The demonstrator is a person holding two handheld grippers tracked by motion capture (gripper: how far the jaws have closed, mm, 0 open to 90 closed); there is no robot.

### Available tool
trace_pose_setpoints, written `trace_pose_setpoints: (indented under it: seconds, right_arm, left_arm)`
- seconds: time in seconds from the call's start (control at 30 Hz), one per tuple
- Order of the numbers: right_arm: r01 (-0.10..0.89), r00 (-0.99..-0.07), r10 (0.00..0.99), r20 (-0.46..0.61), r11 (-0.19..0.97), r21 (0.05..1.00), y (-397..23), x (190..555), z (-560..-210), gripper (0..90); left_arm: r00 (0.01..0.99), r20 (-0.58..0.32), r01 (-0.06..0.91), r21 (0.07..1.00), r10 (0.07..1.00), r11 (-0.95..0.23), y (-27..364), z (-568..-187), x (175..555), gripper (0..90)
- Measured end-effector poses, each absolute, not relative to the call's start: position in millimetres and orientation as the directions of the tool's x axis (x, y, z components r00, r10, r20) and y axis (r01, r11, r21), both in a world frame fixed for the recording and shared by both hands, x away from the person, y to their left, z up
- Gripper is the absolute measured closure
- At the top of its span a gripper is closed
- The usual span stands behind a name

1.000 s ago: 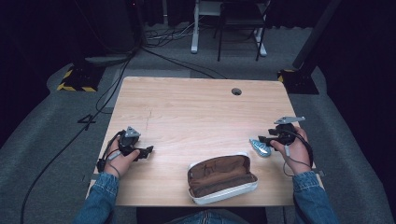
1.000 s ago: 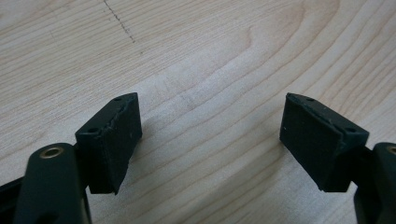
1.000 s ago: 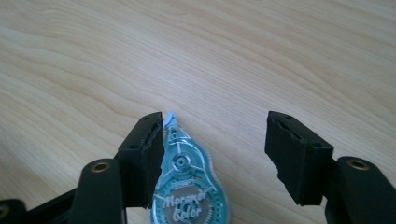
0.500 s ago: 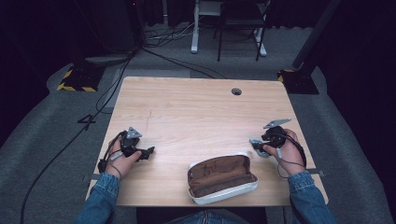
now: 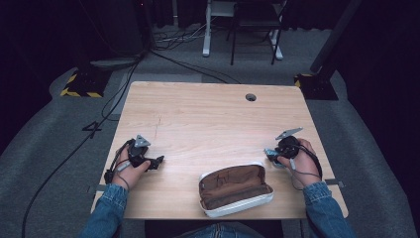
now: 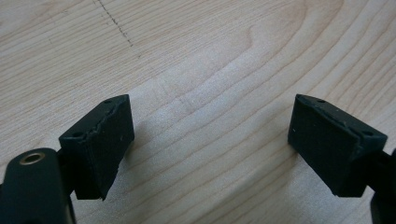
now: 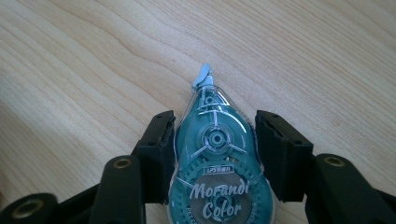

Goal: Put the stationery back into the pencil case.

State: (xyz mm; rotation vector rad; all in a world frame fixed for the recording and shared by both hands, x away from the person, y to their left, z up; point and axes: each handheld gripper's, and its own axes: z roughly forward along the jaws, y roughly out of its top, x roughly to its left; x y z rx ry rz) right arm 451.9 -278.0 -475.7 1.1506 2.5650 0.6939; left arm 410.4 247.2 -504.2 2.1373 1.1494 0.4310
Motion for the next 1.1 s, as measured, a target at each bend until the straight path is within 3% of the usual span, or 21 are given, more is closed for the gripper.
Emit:
trace_pose_setpoints:
  seconds: [0.63,1.1]
  right_arm:
    - [0.665,-0.625,0.78,0.001,0.532,0.524,-281,450,-475,50.6]
    - [0.651,-0.617,0.786,0.018,0.497,0.574,-283,443,-453,50.7]
  left_arm:
    - [0.559,-0.023,0.61,0.688,0.829,-0.392,247,-504,410,14.7]
    - [0.559,-0.023,0.61,0.689,0.829,-0.392,247,-504,411,14.7]
